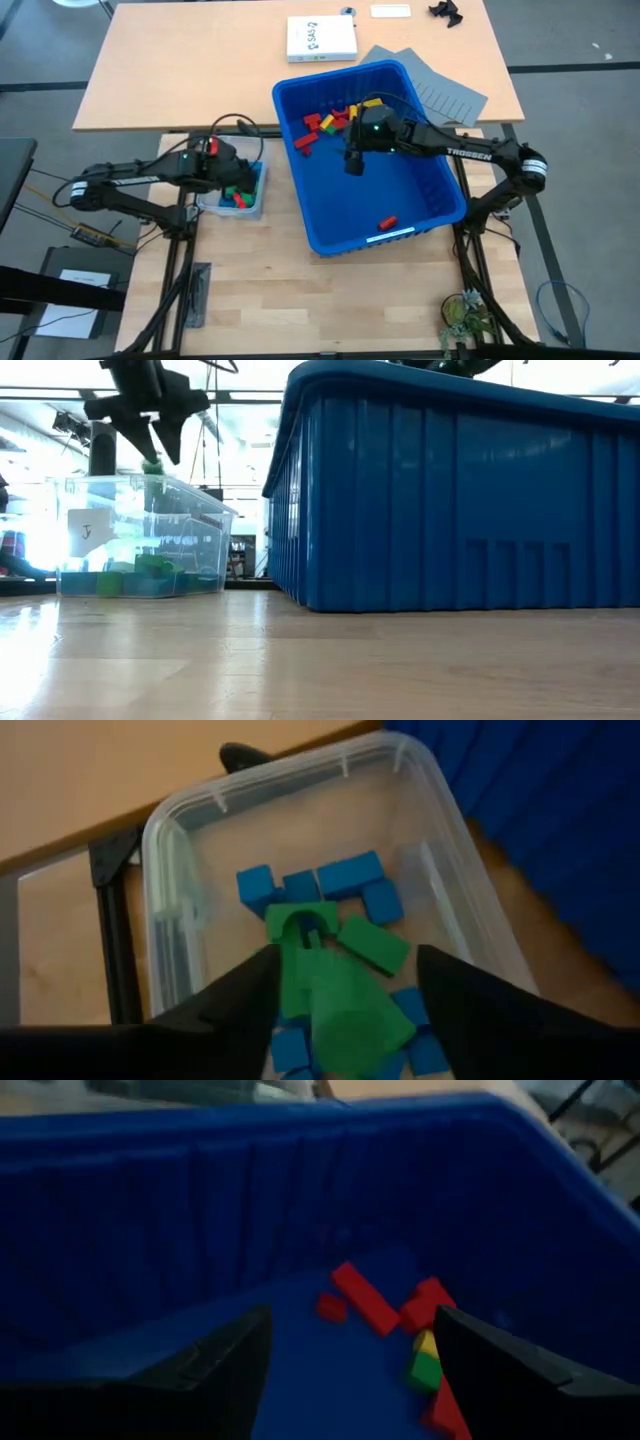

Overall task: Sort blocks
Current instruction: Put the green block into the transparent bin

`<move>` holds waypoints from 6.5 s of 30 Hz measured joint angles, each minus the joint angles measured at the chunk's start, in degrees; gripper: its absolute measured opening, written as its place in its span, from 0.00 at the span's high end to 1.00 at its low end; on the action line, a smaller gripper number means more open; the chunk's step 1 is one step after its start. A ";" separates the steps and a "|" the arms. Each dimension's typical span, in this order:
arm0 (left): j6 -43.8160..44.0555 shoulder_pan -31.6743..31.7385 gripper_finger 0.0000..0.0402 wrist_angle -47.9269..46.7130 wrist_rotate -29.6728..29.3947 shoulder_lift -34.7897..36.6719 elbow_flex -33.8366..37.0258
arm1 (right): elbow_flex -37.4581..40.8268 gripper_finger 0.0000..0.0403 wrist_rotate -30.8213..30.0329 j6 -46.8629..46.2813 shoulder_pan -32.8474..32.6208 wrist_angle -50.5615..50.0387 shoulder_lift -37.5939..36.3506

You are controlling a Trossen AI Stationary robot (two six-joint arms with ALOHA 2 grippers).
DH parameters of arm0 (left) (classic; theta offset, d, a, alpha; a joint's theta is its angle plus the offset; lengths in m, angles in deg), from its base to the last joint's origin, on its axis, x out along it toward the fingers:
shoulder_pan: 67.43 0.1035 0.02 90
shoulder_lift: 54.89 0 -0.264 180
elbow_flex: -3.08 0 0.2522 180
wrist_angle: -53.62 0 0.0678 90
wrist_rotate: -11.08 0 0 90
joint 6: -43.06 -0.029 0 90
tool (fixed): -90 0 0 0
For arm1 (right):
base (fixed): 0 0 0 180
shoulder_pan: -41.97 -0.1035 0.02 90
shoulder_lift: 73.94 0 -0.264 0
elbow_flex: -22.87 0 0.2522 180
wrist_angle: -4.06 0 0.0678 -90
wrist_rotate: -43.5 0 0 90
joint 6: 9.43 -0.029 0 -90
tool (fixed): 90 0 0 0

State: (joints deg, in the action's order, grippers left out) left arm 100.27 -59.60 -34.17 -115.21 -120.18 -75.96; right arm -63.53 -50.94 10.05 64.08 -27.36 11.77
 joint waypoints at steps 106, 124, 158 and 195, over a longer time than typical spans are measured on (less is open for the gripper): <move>-102.20 -13.23 0.24 84.76 7.48 -21.38 -1.66 | 0.00 0.69 58.64 -16.89 0.16 -0.13 -2.51; -102.23 -14.23 0.26 88.87 13.25 -24.19 -1.70 | 0.00 0.69 56.04 -17.01 -2.22 -0.49 -2.40; -99.55 -16.99 0.63 94.06 -11.40 -24.46 -1.64 | 0.00 0.35 51.89 -16.70 4.40 0.51 -9.03; -9.14 -13.44 0.63 10.54 -16.37 -2.50 -1.68 | -0.02 0.39 30.14 -8.89 14.01 -3.25 -5.17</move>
State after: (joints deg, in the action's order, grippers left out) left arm 91.14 -73.04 -23.63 -131.59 -122.69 -77.64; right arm -63.55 -20.80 1.16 78.09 -30.61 6.60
